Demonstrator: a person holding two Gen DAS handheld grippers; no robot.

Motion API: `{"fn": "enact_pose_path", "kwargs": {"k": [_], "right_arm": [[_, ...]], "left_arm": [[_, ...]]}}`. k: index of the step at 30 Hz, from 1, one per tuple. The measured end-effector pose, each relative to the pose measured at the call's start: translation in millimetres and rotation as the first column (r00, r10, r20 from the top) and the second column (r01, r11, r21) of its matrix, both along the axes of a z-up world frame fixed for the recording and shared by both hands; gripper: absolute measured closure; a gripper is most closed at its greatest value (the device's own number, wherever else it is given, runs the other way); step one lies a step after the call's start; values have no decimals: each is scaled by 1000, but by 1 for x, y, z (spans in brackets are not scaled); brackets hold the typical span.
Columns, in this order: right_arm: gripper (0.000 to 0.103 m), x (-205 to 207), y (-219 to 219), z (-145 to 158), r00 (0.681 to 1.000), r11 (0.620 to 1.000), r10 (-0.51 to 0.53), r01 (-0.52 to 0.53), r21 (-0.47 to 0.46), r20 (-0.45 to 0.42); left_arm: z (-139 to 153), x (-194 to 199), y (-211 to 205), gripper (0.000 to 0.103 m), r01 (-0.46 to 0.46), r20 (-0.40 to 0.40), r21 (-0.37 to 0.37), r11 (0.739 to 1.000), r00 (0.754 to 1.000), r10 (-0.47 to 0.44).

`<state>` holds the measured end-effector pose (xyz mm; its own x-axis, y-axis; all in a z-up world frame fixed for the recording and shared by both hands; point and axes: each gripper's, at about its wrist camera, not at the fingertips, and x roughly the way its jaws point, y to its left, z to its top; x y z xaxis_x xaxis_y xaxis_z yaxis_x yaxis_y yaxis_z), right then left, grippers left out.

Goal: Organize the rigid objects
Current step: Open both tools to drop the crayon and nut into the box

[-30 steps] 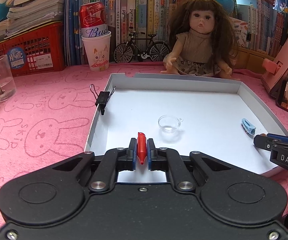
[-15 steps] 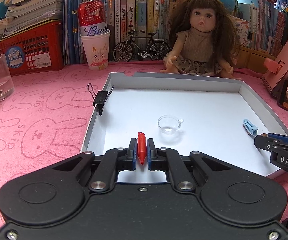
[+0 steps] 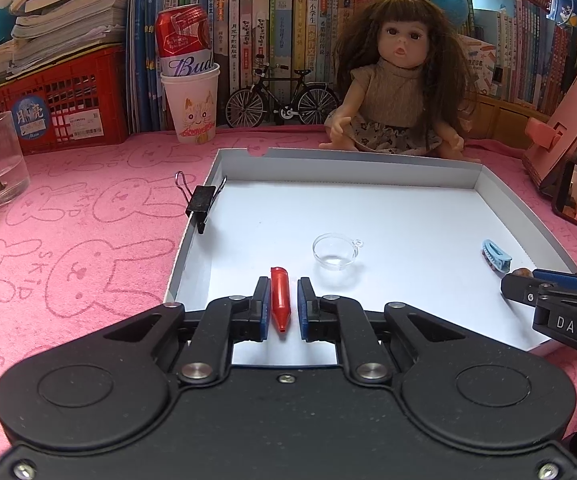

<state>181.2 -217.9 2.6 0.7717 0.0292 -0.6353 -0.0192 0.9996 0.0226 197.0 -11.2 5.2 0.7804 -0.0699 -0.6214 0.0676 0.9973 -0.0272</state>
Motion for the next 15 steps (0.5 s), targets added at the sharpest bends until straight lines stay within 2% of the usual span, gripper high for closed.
{"fn": "enact_pose_path", "kwargs": {"k": [3,15], "right_arm": [[53,-2,0,2,1000,1000,4,-4,1,3],[40,-17,-1,16,999,1000,11,-11,0,46]], "left_arm": [[3,-5,-1,89,5,14,4,1000,1000,-5],[16,-20,-2,66,17,40,-1,1000,999,-17]]}}
